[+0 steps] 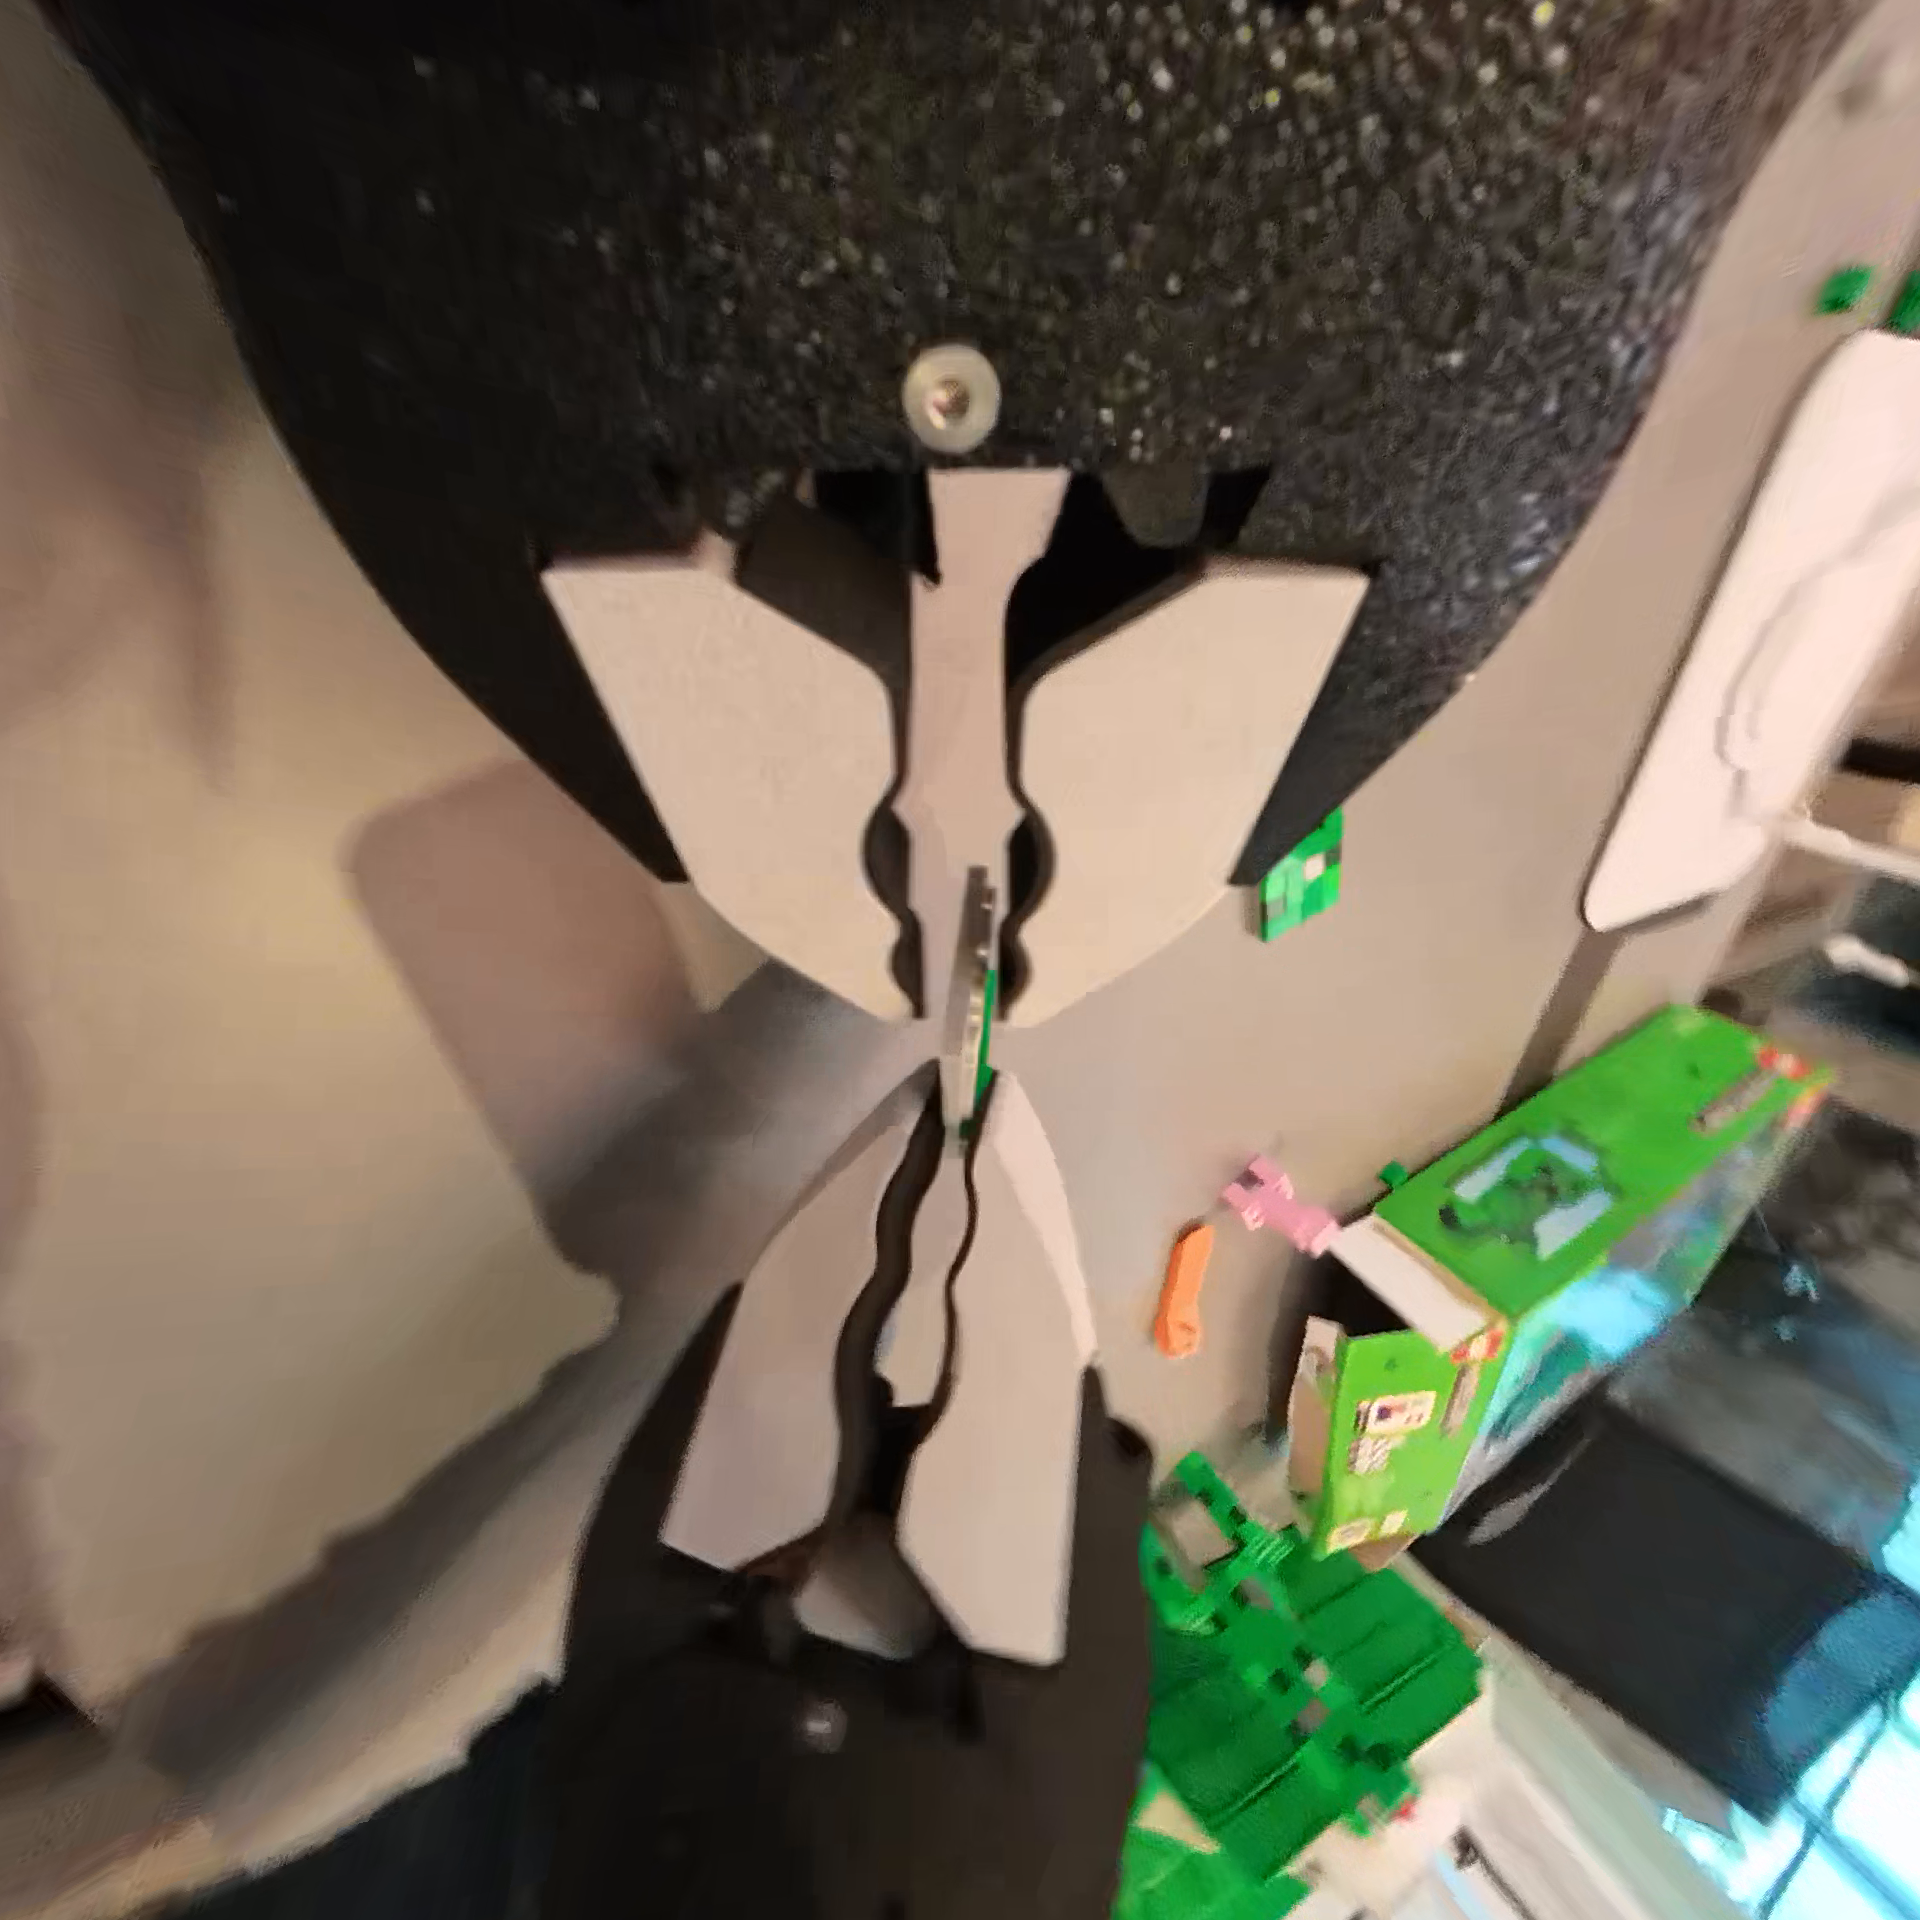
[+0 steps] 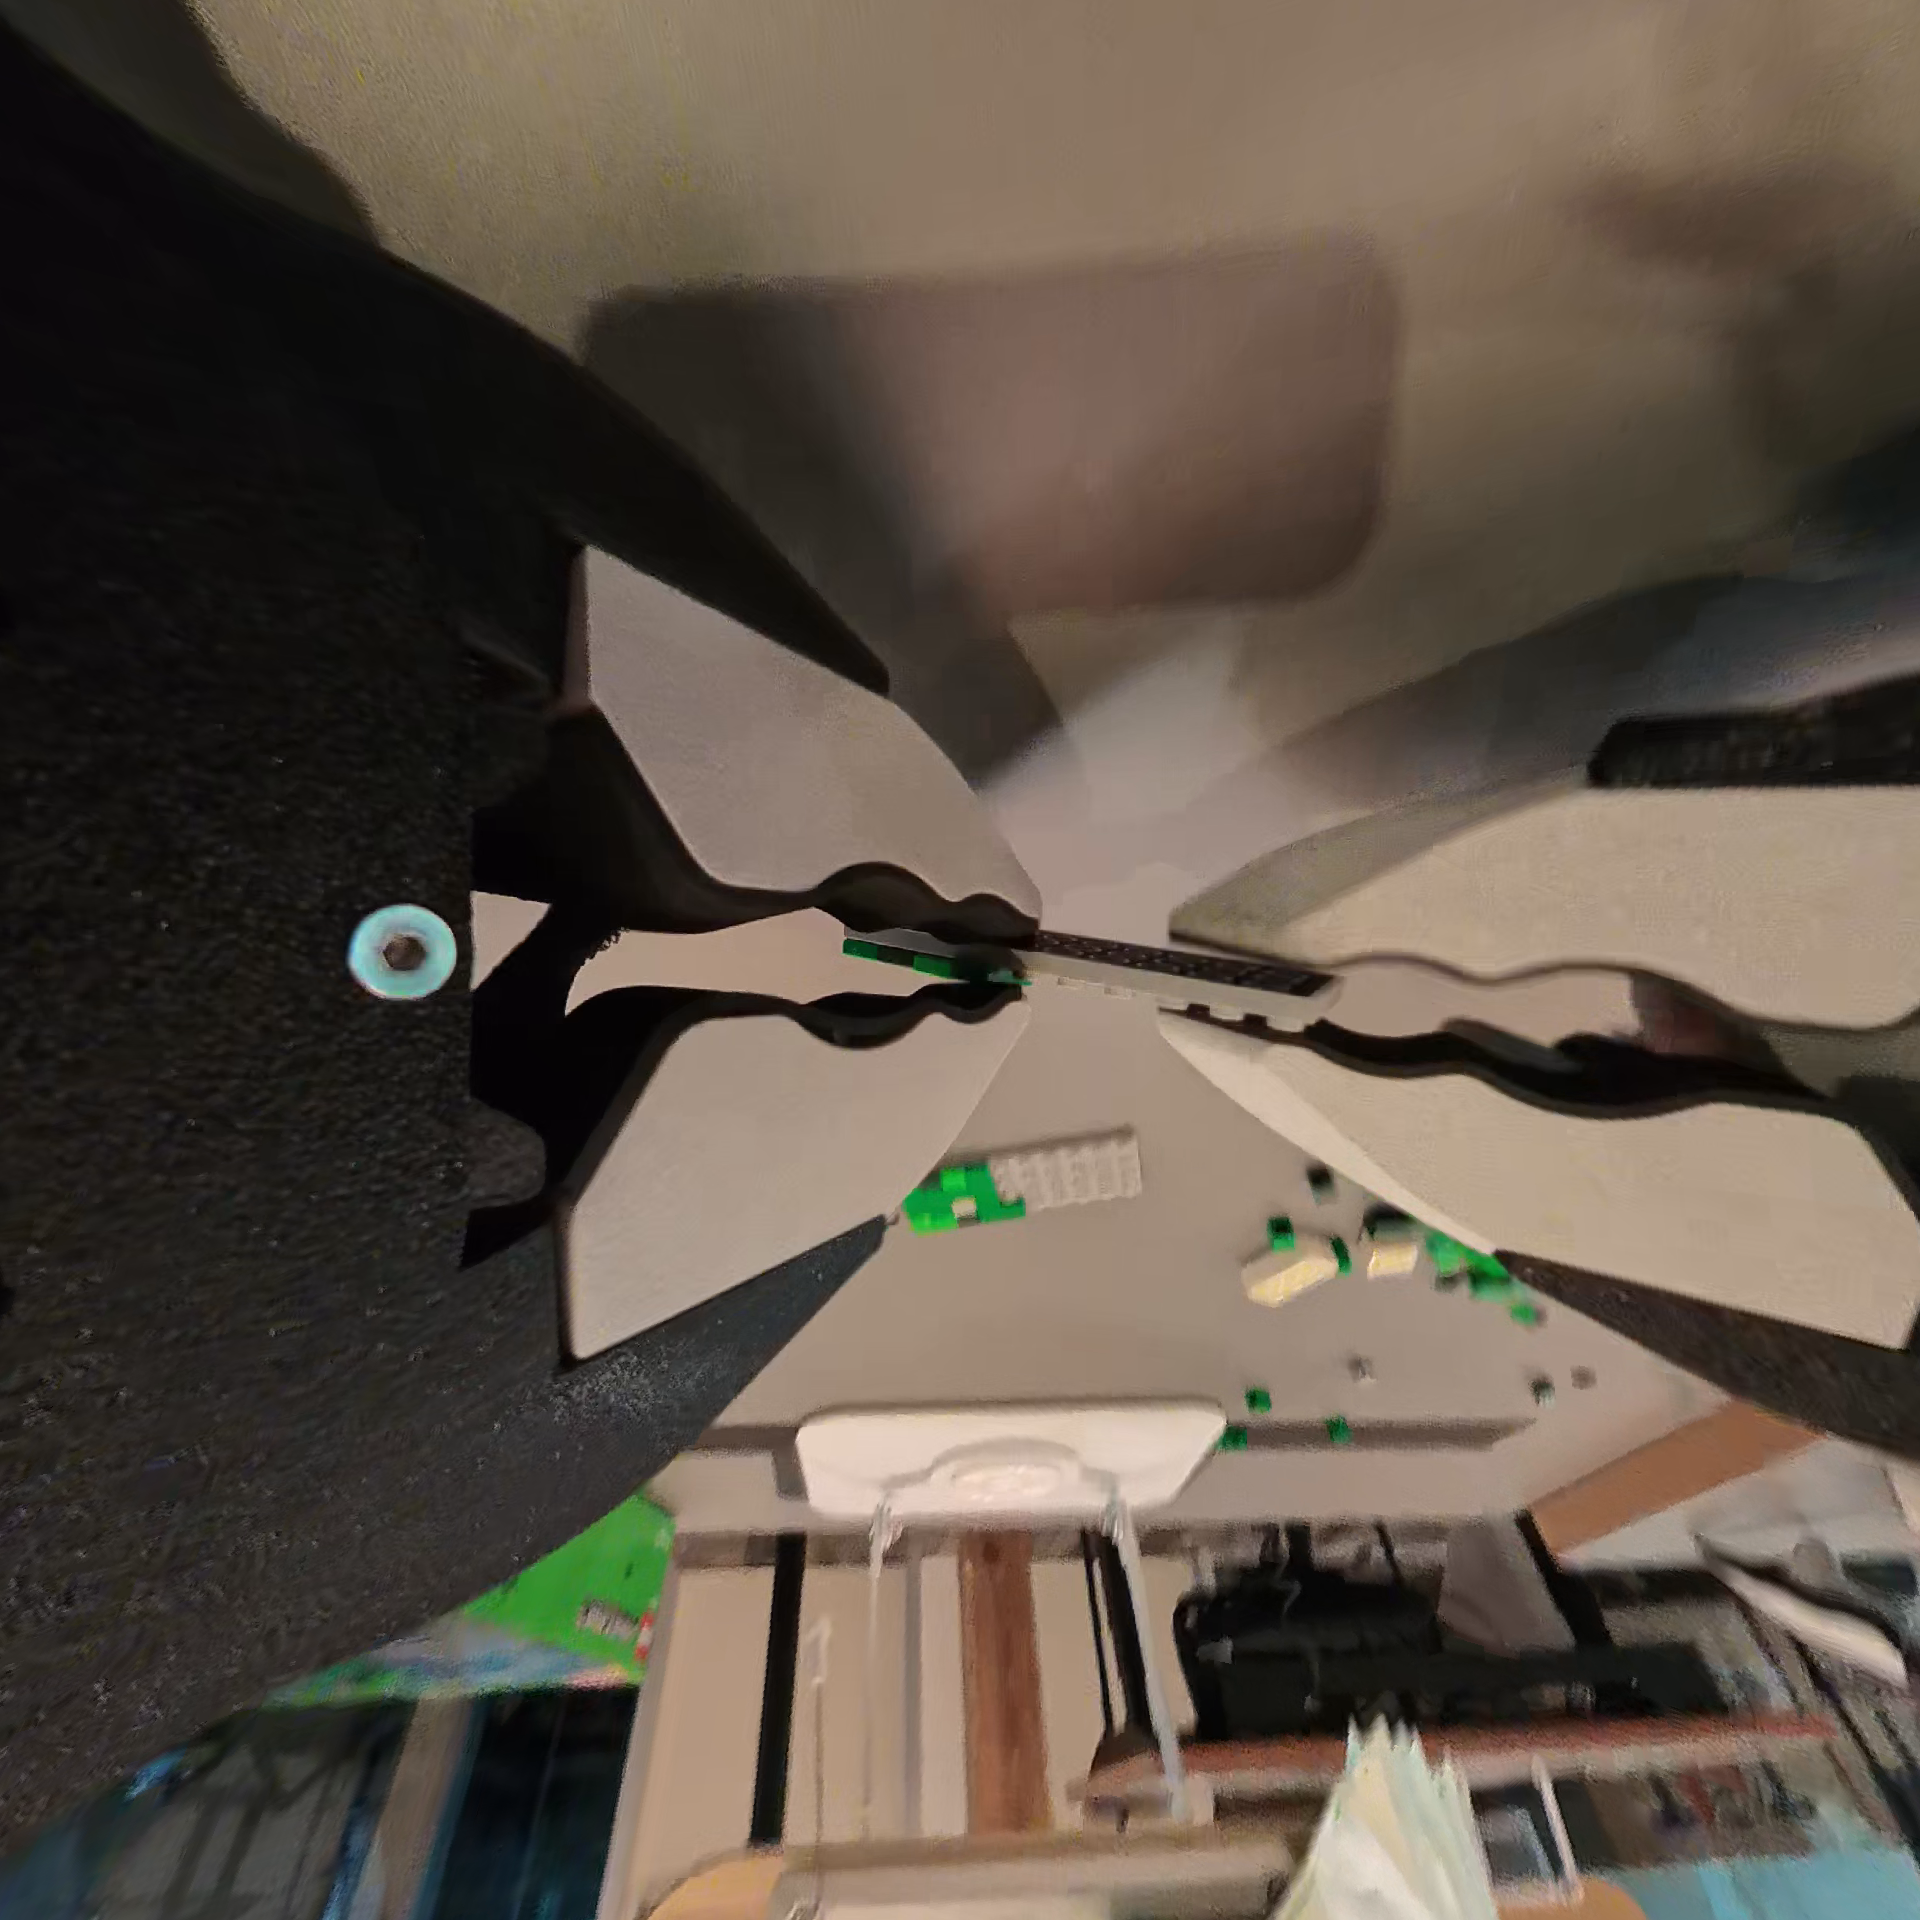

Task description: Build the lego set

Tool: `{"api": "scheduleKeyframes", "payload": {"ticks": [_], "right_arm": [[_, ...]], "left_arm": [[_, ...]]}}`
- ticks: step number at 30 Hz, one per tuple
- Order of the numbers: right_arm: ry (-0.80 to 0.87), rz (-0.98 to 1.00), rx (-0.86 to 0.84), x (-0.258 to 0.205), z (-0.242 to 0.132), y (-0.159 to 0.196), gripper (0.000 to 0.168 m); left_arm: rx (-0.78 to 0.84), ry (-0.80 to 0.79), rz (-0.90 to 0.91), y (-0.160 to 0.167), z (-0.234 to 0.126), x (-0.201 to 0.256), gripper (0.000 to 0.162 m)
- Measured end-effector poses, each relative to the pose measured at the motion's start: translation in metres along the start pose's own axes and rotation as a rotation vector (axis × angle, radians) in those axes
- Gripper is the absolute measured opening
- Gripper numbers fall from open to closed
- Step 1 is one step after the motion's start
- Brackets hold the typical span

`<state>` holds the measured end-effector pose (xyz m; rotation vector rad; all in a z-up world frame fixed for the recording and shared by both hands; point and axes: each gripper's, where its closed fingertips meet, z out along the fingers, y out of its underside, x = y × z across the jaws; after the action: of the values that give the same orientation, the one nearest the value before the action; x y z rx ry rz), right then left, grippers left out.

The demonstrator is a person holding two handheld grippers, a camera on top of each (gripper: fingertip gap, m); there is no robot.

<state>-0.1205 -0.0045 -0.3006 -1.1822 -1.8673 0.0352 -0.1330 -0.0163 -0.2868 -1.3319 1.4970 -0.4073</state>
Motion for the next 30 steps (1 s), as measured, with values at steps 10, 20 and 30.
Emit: {"api": "scheduleKeyframes", "payload": {"ticks": [10, 20, 30], "right_arm": [[0.436, -0.356, -0.139, 0.039, -0.001, -0.001, 0.007], [0.562, -0.525, -0.199, 0.049, -0.007, -0.005, 0.007], [0.588, -0.547, -0.201, 0.046, -0.005, -0.012, 0.007]], "left_arm": [[0.028, 0.010, -0.567, 0.006, 0.000, -0.021, 0.040], [0.135, 0.026, -0.670, -0.008, -0.004, -0.025, 0.054], [0.046, -0.033, -0.539, 0.003, -0.003, -0.023, 0.038]]}}
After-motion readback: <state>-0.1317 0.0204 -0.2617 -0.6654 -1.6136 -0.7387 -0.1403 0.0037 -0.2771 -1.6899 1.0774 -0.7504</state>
